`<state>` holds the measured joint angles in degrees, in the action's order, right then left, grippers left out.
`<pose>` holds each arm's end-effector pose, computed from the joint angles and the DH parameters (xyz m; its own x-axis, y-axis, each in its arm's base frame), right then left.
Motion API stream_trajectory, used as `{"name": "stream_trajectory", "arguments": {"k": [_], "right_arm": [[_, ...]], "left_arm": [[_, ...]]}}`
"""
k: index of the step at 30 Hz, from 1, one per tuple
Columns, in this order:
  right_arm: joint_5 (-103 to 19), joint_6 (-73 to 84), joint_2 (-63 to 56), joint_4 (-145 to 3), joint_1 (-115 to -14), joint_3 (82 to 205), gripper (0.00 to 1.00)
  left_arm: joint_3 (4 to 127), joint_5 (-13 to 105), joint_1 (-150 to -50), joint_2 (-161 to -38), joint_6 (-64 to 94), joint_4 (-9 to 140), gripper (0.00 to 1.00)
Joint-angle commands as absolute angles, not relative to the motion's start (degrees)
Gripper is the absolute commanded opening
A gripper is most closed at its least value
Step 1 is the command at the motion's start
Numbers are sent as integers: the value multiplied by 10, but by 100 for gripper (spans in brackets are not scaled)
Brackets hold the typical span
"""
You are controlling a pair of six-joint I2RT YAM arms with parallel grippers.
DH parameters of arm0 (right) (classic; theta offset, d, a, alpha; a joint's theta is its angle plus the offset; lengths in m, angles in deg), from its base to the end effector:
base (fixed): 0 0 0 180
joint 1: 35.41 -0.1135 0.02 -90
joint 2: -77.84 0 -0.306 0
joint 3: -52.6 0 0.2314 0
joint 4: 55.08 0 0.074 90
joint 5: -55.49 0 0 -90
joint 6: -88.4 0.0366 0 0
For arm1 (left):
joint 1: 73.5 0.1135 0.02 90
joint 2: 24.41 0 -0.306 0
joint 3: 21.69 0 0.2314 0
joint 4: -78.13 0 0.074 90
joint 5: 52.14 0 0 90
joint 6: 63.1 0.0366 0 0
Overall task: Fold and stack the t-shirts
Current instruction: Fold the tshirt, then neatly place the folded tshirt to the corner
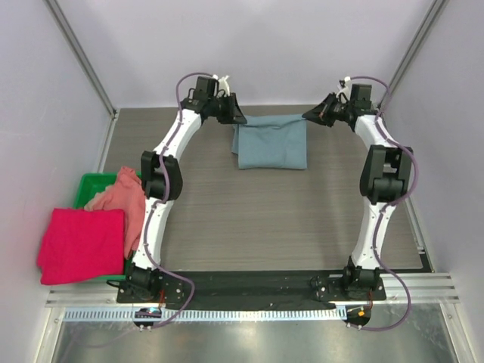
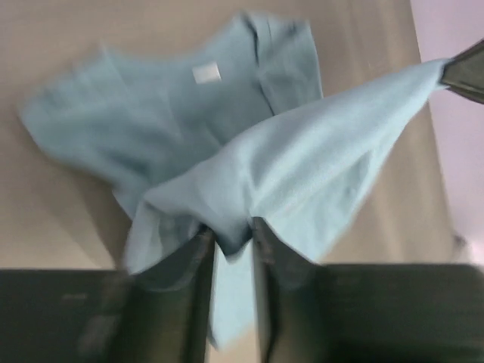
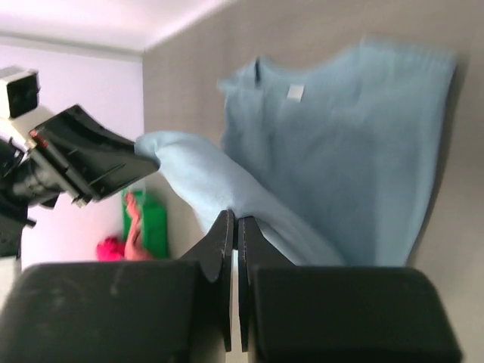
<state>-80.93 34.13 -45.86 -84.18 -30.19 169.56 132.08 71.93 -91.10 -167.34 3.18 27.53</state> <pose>0.5004 -0.0191 0.2828 -0.7782 0.4753 -0.4104 -0.0833 0.5696 0.8177 0.5387 -0.1924 0.2748 -0.8240 -0.0882 -0.5597 0.3599 0.6815 -0.6373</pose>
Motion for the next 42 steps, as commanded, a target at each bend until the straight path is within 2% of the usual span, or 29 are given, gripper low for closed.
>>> {"name": "stream_trajectory", "arguments": {"k": [1, 2, 3, 4, 5, 9, 13, 16, 17, 19, 20, 23, 32, 42], "right_arm": [[-808, 346, -559, -766, -305, 1835, 4], [-804, 343, -594, -756, -307, 1871, 16], [-797, 338, -625, -758, -310, 1913, 29], [-791, 330, -670, -763, -318, 1983, 45], [-788, 304, -681, -770, -322, 2002, 55], [-806, 288, -631, -777, -328, 1963, 61], [-821, 243, -567, -817, -314, 1841, 64], [-819, 217, -565, -842, -302, 1808, 66], [-818, 212, -567, -844, -300, 1803, 66], [-815, 194, -579, -858, -300, 1808, 66], [-814, 193, -585, -863, -300, 1813, 66], [-804, 184, -601, -877, -300, 1829, 66], [-795, 175, -638, -897, -301, 1835, 69], [-812, 178, -674, -905, -303, 1834, 70]], "left_arm": [[1404, 699, -902, -1743, 55, 370, 30], [1407, 687, -900, -1764, 42, 447, 51], [1422, 617, -905, -1778, 47, 458, 60], [1442, 596, -907, -1788, 59, 462, 67], [1455, 584, -910, -1793, 69, 468, 73], [1378, 565, -907, -1715, 82, 459, 74], [1327, 663, -888, -1664, 77, 418, 66], [1302, 748, -873, -1654, 71, 388, 53], [1293, 800, -869, -1650, 69, 382, 41], [1256, 827, -863, -1646, 59, 382, 31], [1243, 837, -862, -1640, 47, 383, 18], [1203, 864, -862, -1628, 43, 385, 0], [1168, 881, -873, -1634, 20, 381, 0], [1198, 828, -874, -1679, 58, 344, 0]]}}
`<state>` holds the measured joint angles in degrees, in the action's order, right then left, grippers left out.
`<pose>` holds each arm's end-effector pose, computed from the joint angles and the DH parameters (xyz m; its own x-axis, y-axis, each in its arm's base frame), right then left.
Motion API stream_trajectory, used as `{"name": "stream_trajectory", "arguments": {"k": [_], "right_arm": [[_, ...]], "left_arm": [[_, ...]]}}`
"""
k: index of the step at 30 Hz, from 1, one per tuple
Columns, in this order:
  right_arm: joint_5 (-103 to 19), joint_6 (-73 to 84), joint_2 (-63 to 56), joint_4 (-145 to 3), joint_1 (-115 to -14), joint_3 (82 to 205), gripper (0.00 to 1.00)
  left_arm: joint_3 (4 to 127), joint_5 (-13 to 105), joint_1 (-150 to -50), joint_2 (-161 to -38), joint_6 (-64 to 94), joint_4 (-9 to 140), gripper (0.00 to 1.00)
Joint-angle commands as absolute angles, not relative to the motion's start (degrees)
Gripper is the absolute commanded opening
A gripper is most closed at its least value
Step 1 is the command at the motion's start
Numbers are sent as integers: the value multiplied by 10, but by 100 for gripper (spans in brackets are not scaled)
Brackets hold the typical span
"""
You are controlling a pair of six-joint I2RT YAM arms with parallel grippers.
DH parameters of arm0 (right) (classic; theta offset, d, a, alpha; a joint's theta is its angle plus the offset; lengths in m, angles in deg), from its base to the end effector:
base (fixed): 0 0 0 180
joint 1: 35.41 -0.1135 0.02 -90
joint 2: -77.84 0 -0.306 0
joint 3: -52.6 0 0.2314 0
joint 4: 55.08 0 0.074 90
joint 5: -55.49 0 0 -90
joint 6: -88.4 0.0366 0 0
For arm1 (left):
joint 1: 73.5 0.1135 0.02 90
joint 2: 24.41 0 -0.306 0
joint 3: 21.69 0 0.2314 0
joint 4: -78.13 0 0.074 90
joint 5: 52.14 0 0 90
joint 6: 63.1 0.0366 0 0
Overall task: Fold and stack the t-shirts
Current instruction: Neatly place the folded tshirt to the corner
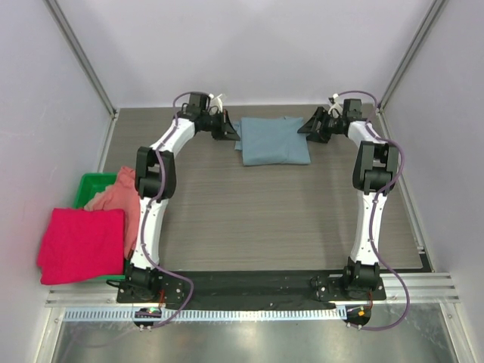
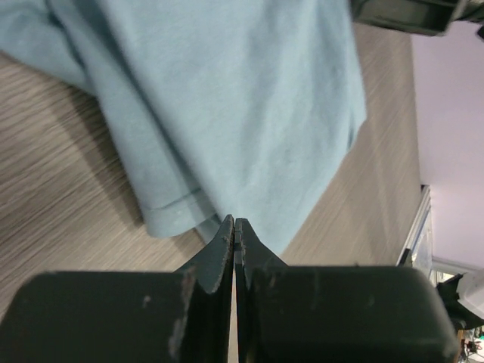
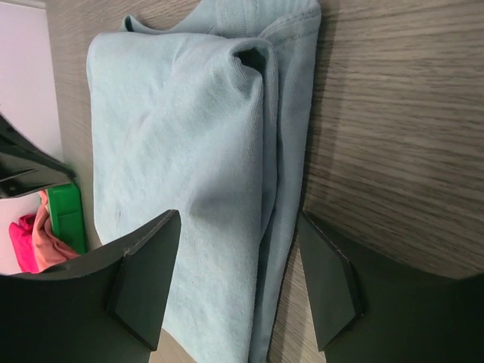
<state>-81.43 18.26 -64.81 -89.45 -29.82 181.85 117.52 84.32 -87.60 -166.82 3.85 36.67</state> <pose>0.5549 -0.0274 0.1722 -0.8365 0.3150 -0.4484 -0.1466 0.6598 0.7370 0.5406 -0.1632 0.2175 -0.8888 -0.0548 -0.4550 0.3477 0.5662 -0.7473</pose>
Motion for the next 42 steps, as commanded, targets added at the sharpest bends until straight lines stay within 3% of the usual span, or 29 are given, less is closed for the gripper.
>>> {"name": "stream_trajectory", "arguments": {"k": [1, 13, 27, 30, 37, 42], "right_arm": [[-814, 182, -676, -905, -305, 1835, 70], [-812, 191, -699, -909, -331, 1822, 68], [-768, 194, -704, -915, -342, 1822, 63], [-758, 190, -705, -924, -347, 1829, 55], [-705, 101, -676, -991, -351, 1866, 1], [-677, 29, -626, -1028, -331, 1879, 1]], "left_arm": [[1200, 825, -874, -1681, 62, 339, 0], [1222, 768, -875, -1719, 98, 309, 0], [1237, 790, -912, -1736, 79, 328, 0], [1225, 793, -915, -1734, 78, 325, 0], [1222, 782, -915, -1716, 105, 306, 0], [1186, 789, -900, -1663, 120, 294, 0]]}}
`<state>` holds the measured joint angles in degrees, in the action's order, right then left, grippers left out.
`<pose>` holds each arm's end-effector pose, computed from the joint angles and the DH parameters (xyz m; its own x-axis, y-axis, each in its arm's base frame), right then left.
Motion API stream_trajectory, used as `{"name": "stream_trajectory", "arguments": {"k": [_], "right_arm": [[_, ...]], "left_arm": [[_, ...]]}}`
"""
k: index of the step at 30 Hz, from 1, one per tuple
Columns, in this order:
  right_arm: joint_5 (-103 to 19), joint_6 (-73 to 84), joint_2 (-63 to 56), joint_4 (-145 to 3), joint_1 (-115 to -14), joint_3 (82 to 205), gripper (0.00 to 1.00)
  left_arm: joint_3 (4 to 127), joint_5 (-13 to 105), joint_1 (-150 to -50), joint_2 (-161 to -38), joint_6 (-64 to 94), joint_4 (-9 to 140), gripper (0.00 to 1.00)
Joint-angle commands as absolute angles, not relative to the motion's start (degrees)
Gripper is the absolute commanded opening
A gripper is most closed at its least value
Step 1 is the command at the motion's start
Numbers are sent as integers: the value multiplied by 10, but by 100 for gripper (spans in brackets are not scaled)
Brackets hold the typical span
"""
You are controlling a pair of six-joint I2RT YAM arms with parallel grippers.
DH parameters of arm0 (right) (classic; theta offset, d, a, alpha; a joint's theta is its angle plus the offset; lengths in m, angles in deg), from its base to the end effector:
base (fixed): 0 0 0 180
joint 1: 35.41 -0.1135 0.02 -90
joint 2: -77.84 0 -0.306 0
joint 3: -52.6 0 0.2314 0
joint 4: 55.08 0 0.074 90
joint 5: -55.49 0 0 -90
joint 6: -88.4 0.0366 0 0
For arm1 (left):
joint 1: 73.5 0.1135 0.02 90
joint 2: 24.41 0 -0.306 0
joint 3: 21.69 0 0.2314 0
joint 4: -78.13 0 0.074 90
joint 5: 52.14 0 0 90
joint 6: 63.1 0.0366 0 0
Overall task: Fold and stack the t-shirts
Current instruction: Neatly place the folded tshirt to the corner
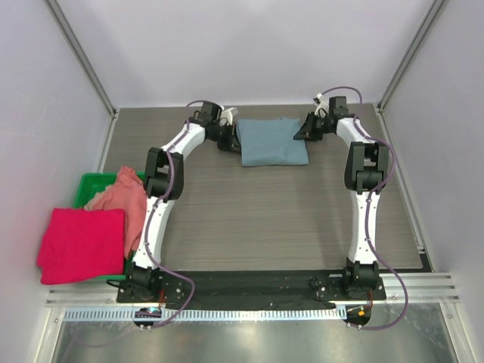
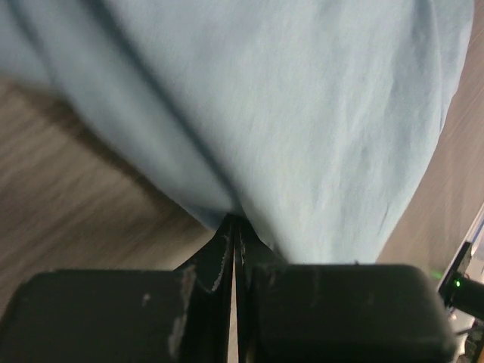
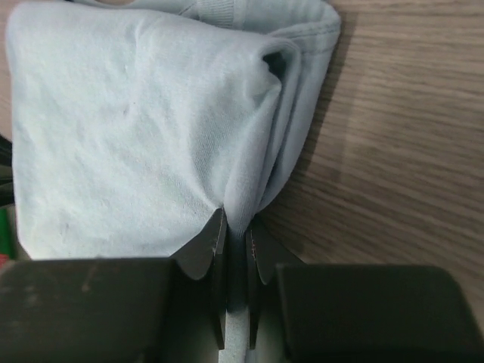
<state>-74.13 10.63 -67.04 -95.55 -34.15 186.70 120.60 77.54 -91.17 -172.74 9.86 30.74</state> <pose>0.5620 0.0110 0.1666 -0.8429 0.1818 -0.5064 -0.2083 0.7576 0.6186 0.5374 -0.1957 0.1678 -0.9063 0.0520 -0.4194 0.3457 0.6622 -0.6649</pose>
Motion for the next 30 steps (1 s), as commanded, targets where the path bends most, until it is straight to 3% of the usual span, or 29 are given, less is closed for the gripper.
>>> {"name": "stream_trajectory", "arguments": {"k": [1, 9, 30], "right_arm": [[-673, 24, -619, -1029, -326, 1880, 1], [-610, -55, -575, -1054, -271, 1930, 1], [-456, -114, -681, -1022, -162, 2102, 1]], "left_arm": [[1177, 791, -892, -1640, 130, 288, 0], [1133, 786, -853, -1575, 191, 229, 1], [1141, 753, -861, -1563, 222, 209, 0]]}}
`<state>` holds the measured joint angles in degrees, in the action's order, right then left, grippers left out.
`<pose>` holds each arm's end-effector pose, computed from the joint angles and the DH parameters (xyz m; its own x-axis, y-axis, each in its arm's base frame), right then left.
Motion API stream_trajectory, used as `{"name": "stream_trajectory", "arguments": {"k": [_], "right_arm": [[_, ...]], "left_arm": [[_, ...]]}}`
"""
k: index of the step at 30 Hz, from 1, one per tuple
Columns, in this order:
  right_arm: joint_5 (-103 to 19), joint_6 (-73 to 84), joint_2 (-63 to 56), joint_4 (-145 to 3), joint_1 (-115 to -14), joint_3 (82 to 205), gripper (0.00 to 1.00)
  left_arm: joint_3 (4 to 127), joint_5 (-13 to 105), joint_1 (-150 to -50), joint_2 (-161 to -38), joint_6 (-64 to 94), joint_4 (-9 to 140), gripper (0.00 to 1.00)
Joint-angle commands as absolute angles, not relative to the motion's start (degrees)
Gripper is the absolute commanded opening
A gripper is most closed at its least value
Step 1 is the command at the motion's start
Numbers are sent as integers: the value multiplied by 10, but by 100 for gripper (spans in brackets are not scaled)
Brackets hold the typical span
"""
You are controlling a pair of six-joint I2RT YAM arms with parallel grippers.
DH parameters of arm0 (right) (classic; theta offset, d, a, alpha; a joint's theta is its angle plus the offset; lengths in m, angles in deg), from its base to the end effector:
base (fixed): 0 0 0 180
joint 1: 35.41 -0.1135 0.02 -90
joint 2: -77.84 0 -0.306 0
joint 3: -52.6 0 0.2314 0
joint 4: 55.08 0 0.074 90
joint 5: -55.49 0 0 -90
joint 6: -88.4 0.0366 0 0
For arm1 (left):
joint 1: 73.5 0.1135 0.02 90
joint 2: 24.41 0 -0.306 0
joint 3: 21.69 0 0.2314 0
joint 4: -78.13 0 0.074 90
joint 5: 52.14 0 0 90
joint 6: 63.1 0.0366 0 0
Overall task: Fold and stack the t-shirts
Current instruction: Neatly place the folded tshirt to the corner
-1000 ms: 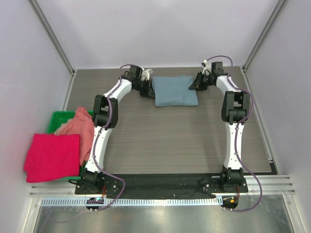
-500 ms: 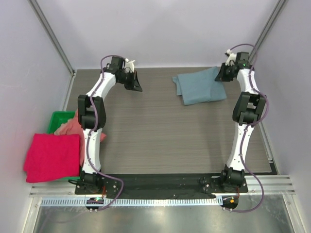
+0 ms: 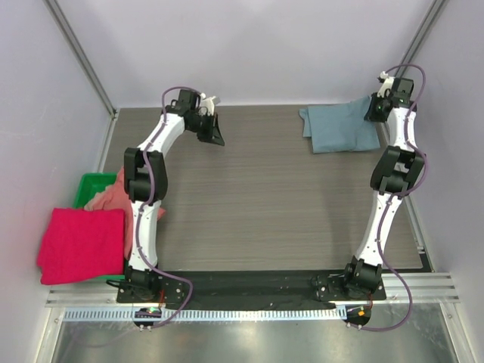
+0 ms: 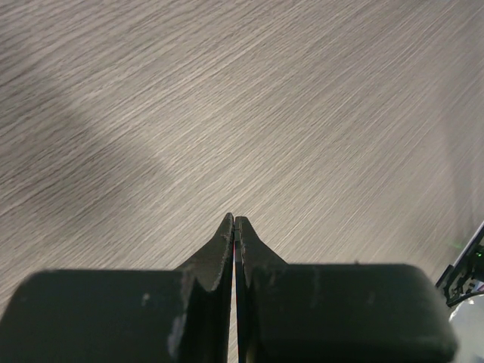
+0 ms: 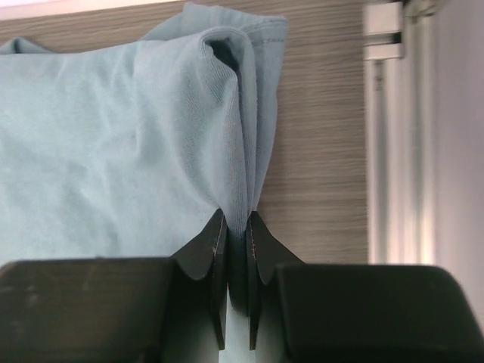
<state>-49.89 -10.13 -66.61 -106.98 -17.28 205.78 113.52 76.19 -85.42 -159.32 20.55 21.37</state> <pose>0.5517 -0.1704 0.2518 -0.6602 0.0657 -0.7482 0.0185 0.9973 0.0713 0.5082 -0.1305 0.2458 -0.8655 0.0940 -0.4920 0.4041 0.7115 -0.5749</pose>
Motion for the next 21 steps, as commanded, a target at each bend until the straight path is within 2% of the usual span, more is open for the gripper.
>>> {"name": "stream_trajectory", "arguments": {"k": [1, 15, 21], "right_arm": [[-451, -117, -687, -1018, -162, 2108, 1], [-371, -121, -747, -944, -158, 2155, 1], [-371, -118, -753, -939, -158, 2155, 1]], "left_arm": [[1140, 750, -863, -1561, 224, 207, 1], [1133, 710, -901, -1547, 251, 193, 0], [1134, 695, -916, -1541, 260, 188, 0]]}}
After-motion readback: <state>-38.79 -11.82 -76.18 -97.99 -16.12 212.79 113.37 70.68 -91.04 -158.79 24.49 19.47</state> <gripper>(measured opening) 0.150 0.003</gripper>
